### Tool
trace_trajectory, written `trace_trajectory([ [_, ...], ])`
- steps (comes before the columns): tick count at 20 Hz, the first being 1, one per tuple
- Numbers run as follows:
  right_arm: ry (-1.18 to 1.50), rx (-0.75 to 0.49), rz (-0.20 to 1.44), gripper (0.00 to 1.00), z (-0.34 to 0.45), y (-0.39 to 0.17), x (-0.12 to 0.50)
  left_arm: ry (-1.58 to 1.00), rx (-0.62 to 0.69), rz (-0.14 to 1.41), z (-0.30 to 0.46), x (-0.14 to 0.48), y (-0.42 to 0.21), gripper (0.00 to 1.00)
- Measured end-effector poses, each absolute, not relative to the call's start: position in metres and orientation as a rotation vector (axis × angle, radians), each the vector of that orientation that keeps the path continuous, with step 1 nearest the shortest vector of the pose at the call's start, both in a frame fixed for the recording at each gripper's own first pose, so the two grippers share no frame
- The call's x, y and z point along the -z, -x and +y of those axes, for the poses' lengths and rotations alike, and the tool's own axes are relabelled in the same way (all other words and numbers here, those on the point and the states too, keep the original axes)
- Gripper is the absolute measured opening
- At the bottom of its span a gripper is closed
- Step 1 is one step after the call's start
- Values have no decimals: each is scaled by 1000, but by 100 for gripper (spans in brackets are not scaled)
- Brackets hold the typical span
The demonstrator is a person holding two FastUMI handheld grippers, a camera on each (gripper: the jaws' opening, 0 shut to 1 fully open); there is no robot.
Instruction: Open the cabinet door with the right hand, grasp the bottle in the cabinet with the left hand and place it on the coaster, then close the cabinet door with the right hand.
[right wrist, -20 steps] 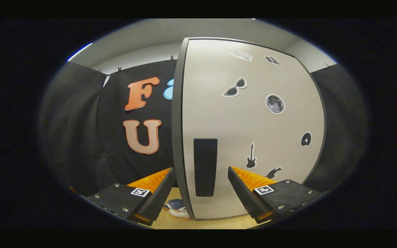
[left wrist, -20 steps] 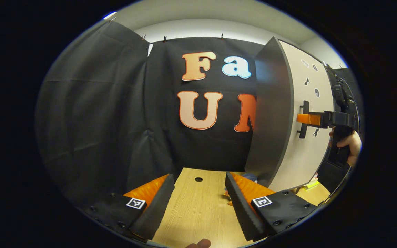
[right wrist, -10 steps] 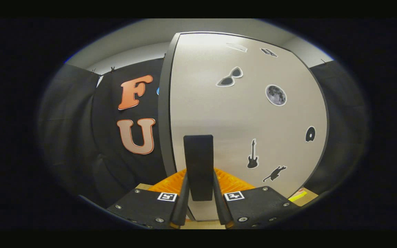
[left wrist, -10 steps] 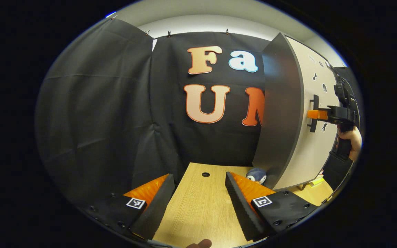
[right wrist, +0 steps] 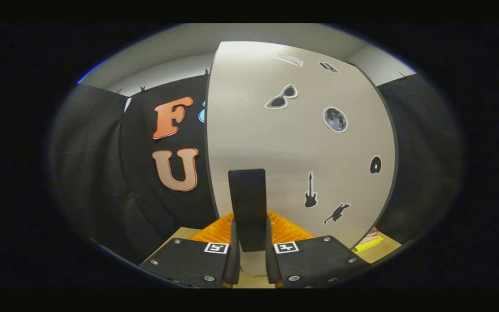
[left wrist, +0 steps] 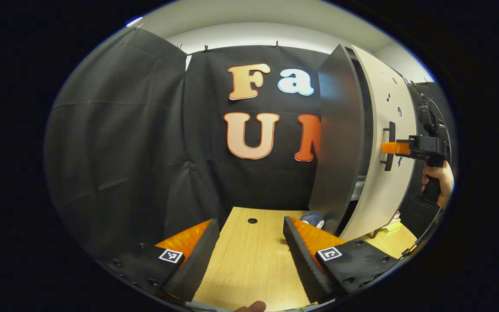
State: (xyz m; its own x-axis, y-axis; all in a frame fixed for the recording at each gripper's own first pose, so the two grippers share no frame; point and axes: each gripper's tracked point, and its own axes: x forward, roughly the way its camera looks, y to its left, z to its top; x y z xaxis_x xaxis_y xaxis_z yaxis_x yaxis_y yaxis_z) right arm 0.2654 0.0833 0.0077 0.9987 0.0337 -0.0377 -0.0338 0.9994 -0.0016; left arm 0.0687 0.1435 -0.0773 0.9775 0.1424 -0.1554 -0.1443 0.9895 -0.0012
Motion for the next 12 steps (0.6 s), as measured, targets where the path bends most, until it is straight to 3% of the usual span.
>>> trace_trajectory([
  [8, -48, 18, 16, 19, 24, -162, -5, -60, -102, 173, 111, 75, -54, 97],
  [10, -47, 36, 14, 25, 8, -142, -3, -62, -80, 175, 94, 74, -50, 96],
  [12, -44, 55, 10, 22, -9, -122, -5, -65, -54, 177, 76, 74, -44, 96],
])
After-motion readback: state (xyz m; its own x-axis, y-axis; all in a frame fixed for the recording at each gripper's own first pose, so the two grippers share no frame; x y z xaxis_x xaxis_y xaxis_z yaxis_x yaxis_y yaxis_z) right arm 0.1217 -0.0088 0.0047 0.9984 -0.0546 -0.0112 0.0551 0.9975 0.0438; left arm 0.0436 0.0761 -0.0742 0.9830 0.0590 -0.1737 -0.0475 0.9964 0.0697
